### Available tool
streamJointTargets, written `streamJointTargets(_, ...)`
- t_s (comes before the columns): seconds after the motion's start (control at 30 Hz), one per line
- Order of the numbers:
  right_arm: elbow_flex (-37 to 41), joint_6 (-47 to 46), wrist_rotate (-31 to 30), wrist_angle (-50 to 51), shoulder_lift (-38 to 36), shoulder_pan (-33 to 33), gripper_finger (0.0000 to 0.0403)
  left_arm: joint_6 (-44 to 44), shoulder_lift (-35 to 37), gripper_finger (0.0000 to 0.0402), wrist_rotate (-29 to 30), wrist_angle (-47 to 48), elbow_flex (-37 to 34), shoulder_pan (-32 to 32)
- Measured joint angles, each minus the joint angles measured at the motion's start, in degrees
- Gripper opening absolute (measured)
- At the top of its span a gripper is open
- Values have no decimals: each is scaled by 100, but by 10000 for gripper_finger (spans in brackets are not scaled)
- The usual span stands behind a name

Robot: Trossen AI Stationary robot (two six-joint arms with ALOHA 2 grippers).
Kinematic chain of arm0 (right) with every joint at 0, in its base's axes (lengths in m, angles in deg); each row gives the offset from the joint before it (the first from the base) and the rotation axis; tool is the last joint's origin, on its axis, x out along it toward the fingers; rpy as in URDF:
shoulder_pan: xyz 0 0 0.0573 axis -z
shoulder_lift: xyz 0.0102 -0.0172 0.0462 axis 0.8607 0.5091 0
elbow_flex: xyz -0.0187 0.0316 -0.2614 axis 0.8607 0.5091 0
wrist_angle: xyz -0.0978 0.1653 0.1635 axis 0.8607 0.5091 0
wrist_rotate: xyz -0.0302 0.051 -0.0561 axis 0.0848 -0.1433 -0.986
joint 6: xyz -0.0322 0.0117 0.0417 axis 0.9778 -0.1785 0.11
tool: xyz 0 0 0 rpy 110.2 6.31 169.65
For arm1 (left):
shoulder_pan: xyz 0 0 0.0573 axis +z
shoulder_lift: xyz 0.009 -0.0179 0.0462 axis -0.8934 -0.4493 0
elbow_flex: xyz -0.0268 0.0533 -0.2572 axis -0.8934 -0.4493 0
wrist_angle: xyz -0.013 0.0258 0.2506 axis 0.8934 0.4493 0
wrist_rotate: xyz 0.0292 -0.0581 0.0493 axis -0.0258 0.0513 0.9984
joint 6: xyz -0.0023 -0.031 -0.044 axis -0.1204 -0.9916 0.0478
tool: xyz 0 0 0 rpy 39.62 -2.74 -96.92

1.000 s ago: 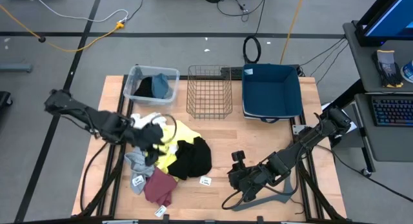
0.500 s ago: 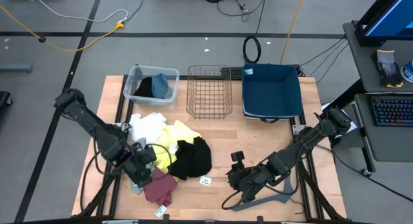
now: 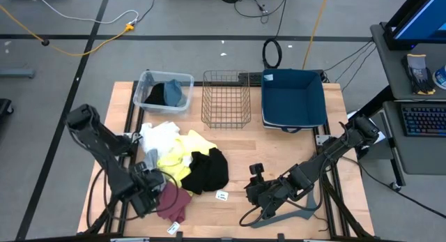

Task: Pick & Place Cloths
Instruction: Put the gray boxer into the gold wire basket

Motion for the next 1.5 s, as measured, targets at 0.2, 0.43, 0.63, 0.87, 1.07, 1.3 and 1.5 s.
streamJointTargets(0.2,0,0,0,-145,0,1,130,-413,-321,230,2,375,0,-195)
streamJointTargets(0.43,0,0,9,-380,0,-1,130,-573,-581,214,11,350,0,-340)
streamJointTargets(0.63,0,0,11,-385,0,-1,130,-762,-750,128,9,315,0,-440)
streamJointTargets(0.87,0,-309,15,-385,0,-1,130,-924,-766,10,8,240,0,-515)
streamJointTargets(1.07,0,-428,17,-386,0,-10,130,-934,-751,5,-15,228,0,-528)
streamJointTargets(1.3,0,-419,17,-433,0,-10,130,-750,-746,3,-341,456,320,-528)
streamJointTargets(1.5,0,-331,16,-587,0,-10,130,-694,-744,1,-344,1437,1204,-528)
